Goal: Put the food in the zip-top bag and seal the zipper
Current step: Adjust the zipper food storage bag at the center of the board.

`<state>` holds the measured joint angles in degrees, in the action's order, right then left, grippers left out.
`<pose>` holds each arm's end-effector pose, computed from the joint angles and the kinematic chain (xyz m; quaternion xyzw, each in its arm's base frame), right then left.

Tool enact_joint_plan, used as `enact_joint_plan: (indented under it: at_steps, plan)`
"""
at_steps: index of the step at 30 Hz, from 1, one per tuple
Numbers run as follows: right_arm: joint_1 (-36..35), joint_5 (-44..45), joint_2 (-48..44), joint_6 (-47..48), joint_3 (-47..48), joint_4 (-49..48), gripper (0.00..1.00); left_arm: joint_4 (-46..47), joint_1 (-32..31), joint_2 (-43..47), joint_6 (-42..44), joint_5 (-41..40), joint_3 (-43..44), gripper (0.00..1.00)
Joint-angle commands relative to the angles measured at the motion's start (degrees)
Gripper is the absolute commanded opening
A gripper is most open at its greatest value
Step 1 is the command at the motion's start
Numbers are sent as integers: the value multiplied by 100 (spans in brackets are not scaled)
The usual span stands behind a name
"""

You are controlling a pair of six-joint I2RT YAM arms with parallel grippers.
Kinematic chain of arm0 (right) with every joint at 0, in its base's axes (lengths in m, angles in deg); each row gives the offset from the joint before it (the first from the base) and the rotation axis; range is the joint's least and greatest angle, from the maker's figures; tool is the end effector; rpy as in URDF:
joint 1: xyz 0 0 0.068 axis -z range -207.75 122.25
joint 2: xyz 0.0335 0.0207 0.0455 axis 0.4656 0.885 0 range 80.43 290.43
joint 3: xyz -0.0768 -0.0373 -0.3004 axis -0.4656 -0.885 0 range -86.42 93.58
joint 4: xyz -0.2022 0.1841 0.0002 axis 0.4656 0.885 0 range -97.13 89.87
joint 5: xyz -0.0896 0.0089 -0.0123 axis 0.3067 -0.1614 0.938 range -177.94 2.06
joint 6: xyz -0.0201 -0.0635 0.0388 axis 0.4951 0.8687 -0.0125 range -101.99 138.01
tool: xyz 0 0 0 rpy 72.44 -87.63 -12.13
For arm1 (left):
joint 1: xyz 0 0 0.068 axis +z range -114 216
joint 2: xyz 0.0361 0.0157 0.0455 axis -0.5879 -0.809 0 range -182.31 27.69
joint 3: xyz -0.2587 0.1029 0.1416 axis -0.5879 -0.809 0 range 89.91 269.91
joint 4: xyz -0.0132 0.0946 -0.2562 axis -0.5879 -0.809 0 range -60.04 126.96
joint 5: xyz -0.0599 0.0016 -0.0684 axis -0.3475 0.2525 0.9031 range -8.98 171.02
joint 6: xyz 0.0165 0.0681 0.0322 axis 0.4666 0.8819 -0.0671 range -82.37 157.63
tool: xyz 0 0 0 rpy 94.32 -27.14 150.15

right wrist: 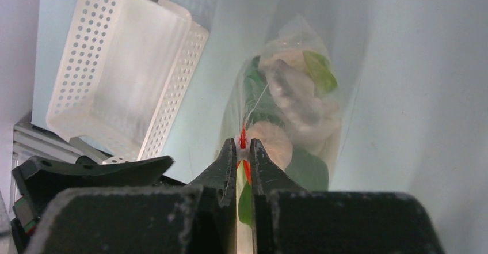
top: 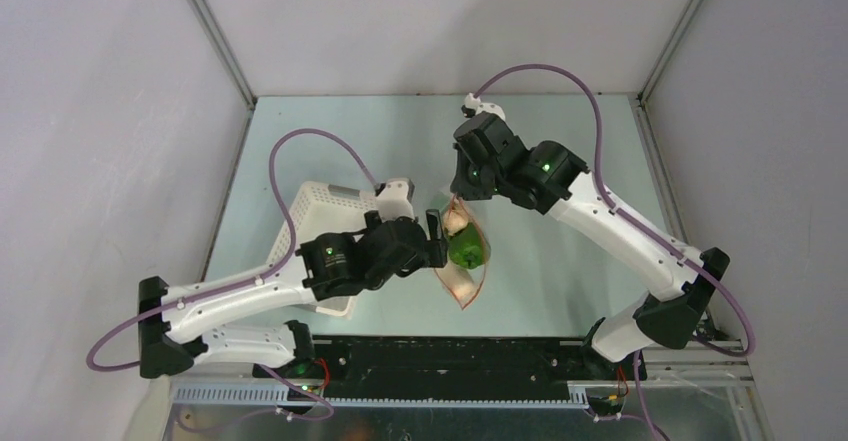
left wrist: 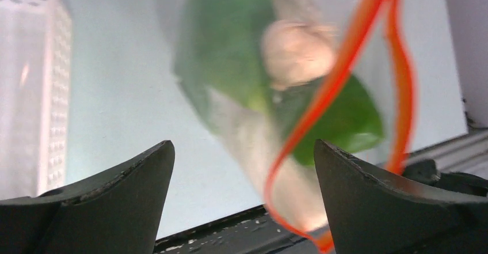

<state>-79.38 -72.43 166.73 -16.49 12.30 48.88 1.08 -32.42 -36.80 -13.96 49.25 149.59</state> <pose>0.2238 0.2546 0.4369 -0.0831 0.9085 0.1759 0.3699 0.1236 -0.2190 0.3420 0.0150 0.8815 -0.2232 0.4159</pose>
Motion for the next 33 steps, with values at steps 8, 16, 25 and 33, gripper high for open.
enact_joint_plan:
  at_steps: [8, 16, 25, 33]
  plan:
    - [188, 102, -497, -147, 169, -110, 0, 105, -48, 808, -678, -415, -1106, 96]
    - [164, 229, -619, -171, 151, -8, 0, 194, -10, 361, -455, -449, -940, 85]
    - [364, 198, -1064, -74, 5, -24, 0, 496, 154, 223, -555, -391, -1405, 62]
    - [431, -362, -1199, 50, -105, -169, 0, 1261, 414, 15, -162, -24, -1415, 61]
